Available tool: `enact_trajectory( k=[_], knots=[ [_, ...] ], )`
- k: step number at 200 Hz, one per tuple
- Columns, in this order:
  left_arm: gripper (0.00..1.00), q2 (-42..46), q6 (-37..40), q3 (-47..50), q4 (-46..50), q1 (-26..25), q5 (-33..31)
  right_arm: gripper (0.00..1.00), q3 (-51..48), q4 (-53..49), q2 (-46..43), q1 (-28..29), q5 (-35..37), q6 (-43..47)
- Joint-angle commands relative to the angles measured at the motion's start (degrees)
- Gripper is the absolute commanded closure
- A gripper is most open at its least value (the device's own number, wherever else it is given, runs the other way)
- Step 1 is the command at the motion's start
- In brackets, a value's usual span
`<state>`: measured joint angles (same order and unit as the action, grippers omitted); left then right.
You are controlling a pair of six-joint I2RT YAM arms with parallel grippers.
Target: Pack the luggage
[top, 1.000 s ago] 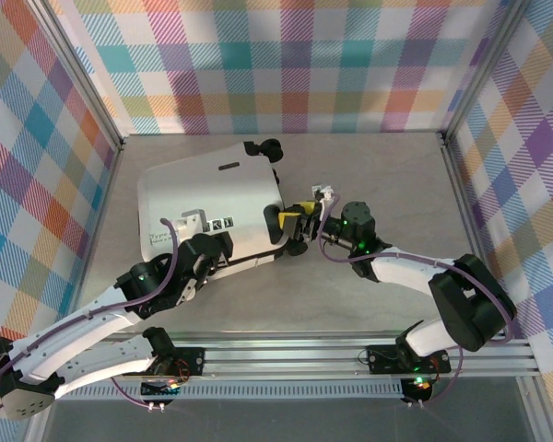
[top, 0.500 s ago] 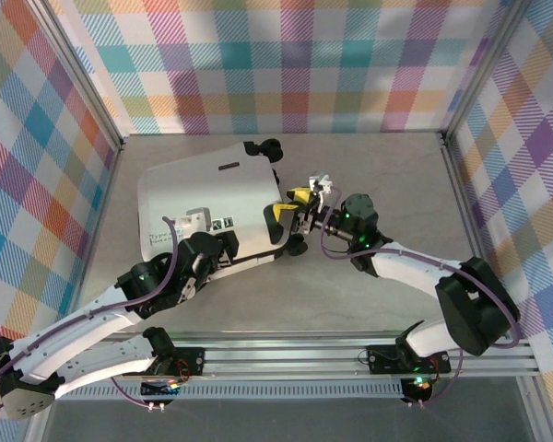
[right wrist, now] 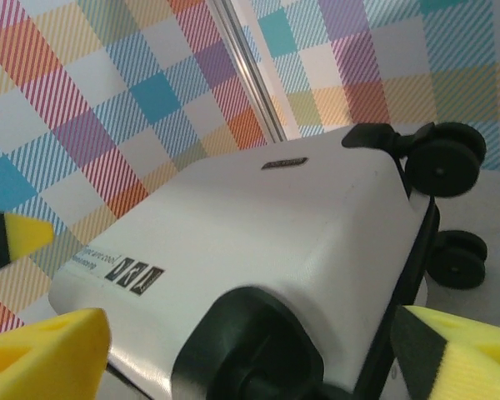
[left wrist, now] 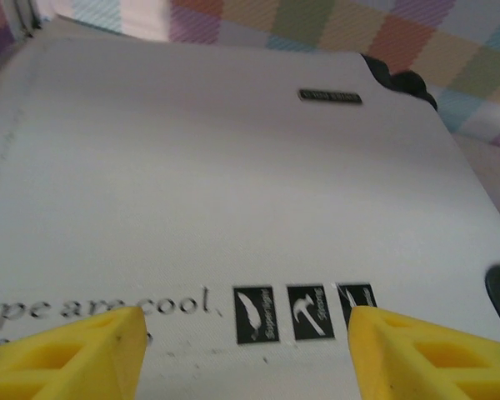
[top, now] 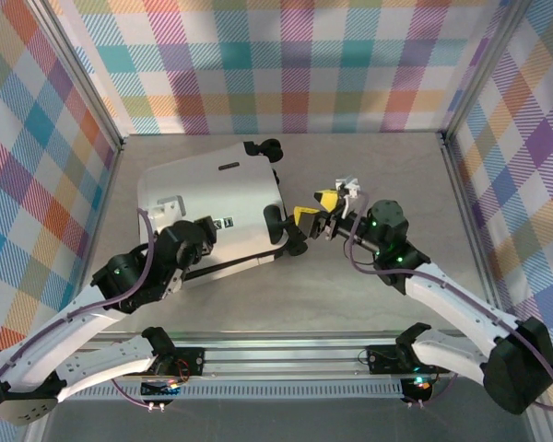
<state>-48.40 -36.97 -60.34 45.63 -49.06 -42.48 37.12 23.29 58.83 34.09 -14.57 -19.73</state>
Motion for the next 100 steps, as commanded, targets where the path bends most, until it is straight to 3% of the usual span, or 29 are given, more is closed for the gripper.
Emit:
enact_trajectory(
  k=[1, 44, 85, 100],
  knots=[
    [0.35, -2.11, 5.82, -3.05, 1.35, 2.03, 2.67, 0.20, -4.14, -6.83, 0.23, -0.08, -0.85, 0.06],
    [0.35, -6.53, 8.13, -4.95, -2.11, 2.08, 8.49, 0.46, -12.49, 3.04, 5.88, 1.62, -0.89, -5.94],
    [0.35, -8.41, 7.69, -5.23, -2.56, 2.06, 9.82, 0.49, -12.34, 8.94, 13.94, 3.18, -0.11, -5.93],
    [0.35, -8.21, 7.23, -4.97, -2.74, 2.10, 10.17, 0.49, -11.33, 9.76, 15.79, 3.18, 4.29, -6.17]
  ],
)
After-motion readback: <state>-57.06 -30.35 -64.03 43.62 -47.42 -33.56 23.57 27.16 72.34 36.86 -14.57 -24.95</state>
